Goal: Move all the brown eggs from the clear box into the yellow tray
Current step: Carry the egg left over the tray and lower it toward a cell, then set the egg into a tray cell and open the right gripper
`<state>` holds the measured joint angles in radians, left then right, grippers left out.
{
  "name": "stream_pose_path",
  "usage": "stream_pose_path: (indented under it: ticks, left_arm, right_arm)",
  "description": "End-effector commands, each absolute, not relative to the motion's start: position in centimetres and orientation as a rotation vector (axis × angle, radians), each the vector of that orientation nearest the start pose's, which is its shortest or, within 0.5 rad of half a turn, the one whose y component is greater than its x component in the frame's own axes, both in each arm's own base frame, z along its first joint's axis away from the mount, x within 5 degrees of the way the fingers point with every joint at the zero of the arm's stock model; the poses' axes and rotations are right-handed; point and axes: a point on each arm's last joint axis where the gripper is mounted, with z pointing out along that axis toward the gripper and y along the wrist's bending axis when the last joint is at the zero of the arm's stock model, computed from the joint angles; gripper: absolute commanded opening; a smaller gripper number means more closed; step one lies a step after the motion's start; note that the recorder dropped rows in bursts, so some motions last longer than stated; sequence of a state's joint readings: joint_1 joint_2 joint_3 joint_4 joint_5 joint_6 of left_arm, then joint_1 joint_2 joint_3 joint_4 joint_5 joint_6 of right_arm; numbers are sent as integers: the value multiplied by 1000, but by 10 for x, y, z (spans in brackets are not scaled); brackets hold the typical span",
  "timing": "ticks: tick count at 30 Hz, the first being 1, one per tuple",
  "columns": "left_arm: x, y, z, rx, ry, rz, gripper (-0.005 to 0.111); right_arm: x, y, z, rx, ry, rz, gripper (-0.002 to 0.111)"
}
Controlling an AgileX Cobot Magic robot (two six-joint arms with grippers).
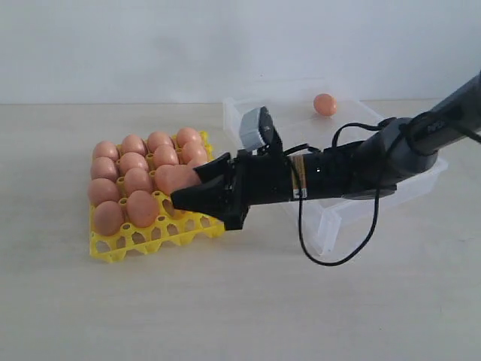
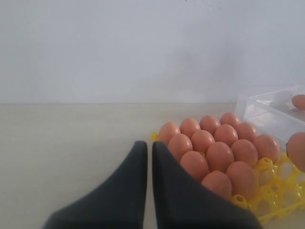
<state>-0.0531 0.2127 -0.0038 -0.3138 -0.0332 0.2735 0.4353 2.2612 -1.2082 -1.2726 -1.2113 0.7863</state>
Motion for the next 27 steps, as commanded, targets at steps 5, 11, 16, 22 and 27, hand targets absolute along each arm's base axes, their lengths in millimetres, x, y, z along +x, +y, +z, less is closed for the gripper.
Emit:
stream_pose_path:
  ticks: [5,11,16,22,27]
  left_arm:
    - [75,-3,203,4,1657,-63,4]
    - [75,-3,203,4,1657,-63,4]
    - [75,-3,203,4,1657,-63,4]
    - [75,-3,203,4,1657,-63,4]
    - [75,-3,203,4,1657,-63,4]
  right_arm:
    - [331,287,104,-1055,1749,1100,0]
    - [342,287,108,-984,1794,1061,0]
    - [346,284,102,-952,1906,994,0]
    - [341,283,98,-991,1958,1013,0]
    - [344,281,95,-969,2001,972,3]
